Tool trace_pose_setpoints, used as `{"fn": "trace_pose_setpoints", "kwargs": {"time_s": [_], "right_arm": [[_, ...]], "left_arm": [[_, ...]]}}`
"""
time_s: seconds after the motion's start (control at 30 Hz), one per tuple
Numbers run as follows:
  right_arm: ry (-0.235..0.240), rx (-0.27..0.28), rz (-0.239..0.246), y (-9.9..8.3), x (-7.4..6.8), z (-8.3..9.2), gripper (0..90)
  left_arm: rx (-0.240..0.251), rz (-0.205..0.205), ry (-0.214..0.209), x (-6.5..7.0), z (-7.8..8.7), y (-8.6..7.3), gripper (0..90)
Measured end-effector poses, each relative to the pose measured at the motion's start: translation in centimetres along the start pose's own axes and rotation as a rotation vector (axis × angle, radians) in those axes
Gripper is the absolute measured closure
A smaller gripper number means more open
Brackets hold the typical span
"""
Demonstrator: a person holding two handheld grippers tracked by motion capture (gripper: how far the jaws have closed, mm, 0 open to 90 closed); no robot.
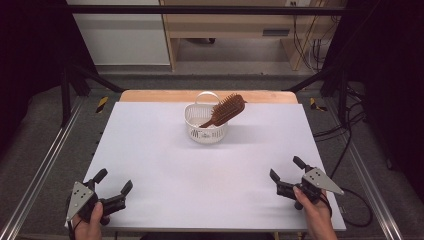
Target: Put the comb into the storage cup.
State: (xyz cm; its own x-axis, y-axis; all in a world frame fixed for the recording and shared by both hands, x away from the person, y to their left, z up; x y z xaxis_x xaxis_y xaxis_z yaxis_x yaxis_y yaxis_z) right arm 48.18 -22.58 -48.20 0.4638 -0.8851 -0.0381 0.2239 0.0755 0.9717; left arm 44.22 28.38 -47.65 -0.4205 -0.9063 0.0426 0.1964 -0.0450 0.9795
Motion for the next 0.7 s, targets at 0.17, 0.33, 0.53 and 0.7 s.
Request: {"fn": "trace_pose_setpoints", "kwargs": {"time_s": [0.17,0.33,0.53,0.7], "right_arm": [[0.003,0.006,-0.007,-0.1,-0.2,-0.1,4.2],[-0.001,0.010,0.000,-0.2,-0.4,-0.2,2.9],[0.012,0.022,0.014,-0.3,-0.9,-0.3,2.4],[0.023,0.021,0.026,-0.2,-1.4,-0.5,2.4]], "left_arm": [[0.000,0.000,-0.003,0.1,0.0,0.0,2.8],[0.003,-0.010,-0.021,0.4,-0.1,0.0,2.8],[0.004,-0.016,-0.026,0.7,-0.1,0.1,2.8],[0.004,-0.017,-0.027,0.7,-0.1,0.1,2.8]]}}
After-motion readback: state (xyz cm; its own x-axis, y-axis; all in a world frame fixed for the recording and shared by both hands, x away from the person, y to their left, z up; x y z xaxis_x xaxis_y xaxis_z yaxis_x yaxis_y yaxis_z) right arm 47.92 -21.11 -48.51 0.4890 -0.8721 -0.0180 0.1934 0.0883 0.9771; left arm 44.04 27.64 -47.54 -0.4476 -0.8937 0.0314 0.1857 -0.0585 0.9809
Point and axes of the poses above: each handheld gripper's, and its own axes: z roughly backward along the jaws, y roughly out of its top, x roughly to its right, the point moved 8 cm from there along -z, roughly forward along the jaws, and after that the axes turned 6 degrees about -x, right-handed, at the moved point
